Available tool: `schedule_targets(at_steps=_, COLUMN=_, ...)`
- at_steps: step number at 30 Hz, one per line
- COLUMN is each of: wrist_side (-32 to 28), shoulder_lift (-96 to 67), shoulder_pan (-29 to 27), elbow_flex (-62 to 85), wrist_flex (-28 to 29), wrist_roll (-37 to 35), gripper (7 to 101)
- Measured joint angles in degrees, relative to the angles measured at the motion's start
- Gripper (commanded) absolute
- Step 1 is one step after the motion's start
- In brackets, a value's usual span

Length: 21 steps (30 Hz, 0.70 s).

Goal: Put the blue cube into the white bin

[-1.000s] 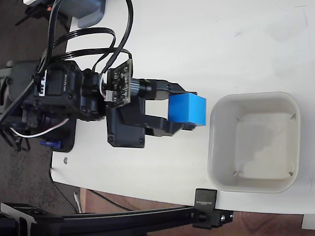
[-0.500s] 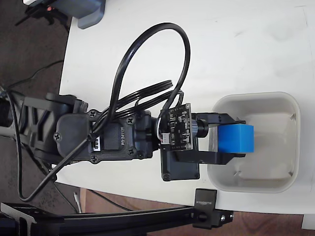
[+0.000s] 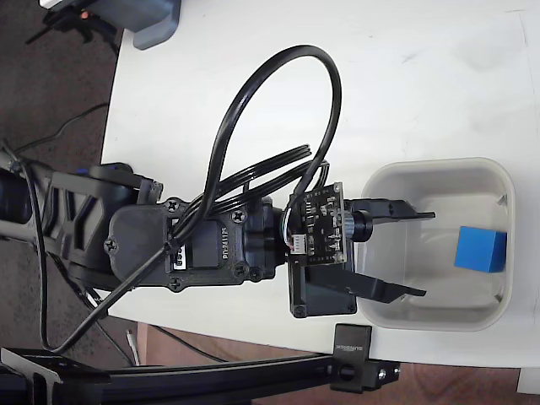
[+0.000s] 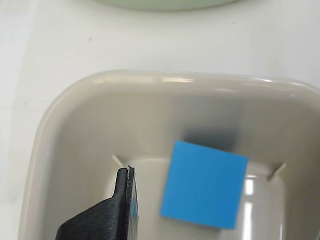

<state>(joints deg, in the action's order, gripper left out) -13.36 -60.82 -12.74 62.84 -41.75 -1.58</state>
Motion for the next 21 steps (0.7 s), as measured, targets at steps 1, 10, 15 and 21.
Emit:
schedule_targets(at_steps=1, wrist_side=0.0, shoulder_lift=-0.5, shoulder_pan=0.2, elbow_flex=0.7, wrist_flex=0.0, wrist_roll=-0.2, gripper=100.3)
schedule_targets(at_steps=10, wrist_side=7.4, shoulder_lift=-30.6, shoulder_pan=6.1, elbow_flex=29.1, wrist_flex=-6.5, wrist_roll=-1.5, gripper=100.3)
schedule_targets(at_steps=15, wrist_side=14.4, shoulder_lift=-60.7, shoulder_pan=10.9, elbow_flex=60.8, wrist_flex=-4.5, wrist_roll=2.8, gripper=100.3)
schedule_targets(at_steps=21, wrist_side=20.9, shoulder_lift=-89.1, shoulder_pan=18.5, elbow_flex=93.3, wrist_flex=-1.7, wrist_roll=7.5, gripper=100.3)
